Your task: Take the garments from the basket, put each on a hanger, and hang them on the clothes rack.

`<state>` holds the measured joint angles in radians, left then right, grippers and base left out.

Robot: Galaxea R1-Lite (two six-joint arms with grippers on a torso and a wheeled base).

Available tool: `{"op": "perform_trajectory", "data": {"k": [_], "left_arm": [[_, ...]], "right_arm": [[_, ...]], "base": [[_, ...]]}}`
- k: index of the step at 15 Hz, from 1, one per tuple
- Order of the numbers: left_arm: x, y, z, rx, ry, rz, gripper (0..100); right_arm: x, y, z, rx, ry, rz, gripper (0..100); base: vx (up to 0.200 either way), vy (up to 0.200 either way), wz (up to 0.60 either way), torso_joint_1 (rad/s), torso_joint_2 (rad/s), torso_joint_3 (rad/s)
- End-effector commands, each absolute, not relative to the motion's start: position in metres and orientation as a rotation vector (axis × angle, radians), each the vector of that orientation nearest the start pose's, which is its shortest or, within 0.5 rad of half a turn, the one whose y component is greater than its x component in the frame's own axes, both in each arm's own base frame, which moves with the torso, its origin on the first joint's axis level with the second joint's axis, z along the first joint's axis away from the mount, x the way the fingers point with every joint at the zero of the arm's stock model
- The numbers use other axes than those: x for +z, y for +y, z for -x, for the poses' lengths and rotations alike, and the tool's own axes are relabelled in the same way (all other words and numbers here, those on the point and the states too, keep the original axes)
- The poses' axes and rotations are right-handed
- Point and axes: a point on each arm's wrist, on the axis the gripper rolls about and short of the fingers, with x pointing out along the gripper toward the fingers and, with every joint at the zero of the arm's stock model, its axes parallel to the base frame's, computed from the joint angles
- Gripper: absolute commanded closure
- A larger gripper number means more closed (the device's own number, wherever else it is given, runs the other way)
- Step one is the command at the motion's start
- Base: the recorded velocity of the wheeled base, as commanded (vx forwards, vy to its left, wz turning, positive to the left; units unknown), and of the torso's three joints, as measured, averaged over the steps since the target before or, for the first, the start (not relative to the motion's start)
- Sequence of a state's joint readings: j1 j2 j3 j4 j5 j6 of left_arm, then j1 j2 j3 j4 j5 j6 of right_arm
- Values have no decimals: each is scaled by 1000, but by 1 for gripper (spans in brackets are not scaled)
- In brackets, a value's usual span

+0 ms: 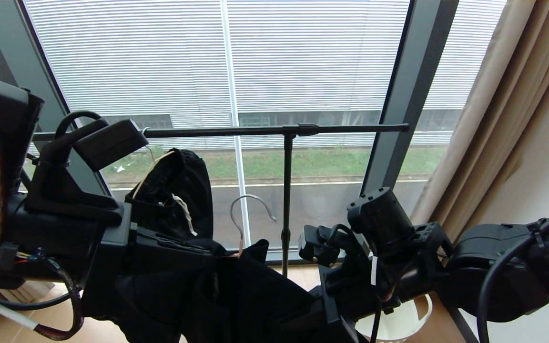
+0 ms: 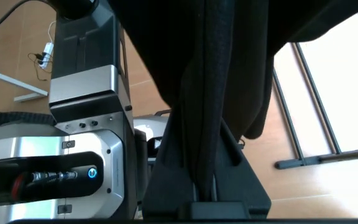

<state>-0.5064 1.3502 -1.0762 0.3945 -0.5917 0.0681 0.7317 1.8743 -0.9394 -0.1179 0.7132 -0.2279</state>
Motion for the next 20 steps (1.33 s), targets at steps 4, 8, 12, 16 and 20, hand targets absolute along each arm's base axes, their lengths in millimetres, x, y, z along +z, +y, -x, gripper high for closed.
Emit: {"op": "perform_trajectory", "data": {"k": [4,8,12,16,20], "left_arm": [[253,-113,-173,-1080,687,-35,0],[280,-79,-141,-1006,527,-22,0],[270,-49,-129,-864,500,-31,0],[216,3,-165,-854,471,-15,0],[164,20,-192,-888,477,64,0]], "right_arm": [[110,219,-223,1463,607,184,100],[112,211,-230,1432,583,175,100],[121,194,-239,1391,553,152,100],[121,165,-250,1358,453,258,100],[121,155,-253,1338,427,288,100]], "base": [[0,0,0,0,0,0],[0,0,0,0,0,0],[0,0,0,0,0,0],[0,0,0,0,0,0],[0,0,0,0,0,0]]}}
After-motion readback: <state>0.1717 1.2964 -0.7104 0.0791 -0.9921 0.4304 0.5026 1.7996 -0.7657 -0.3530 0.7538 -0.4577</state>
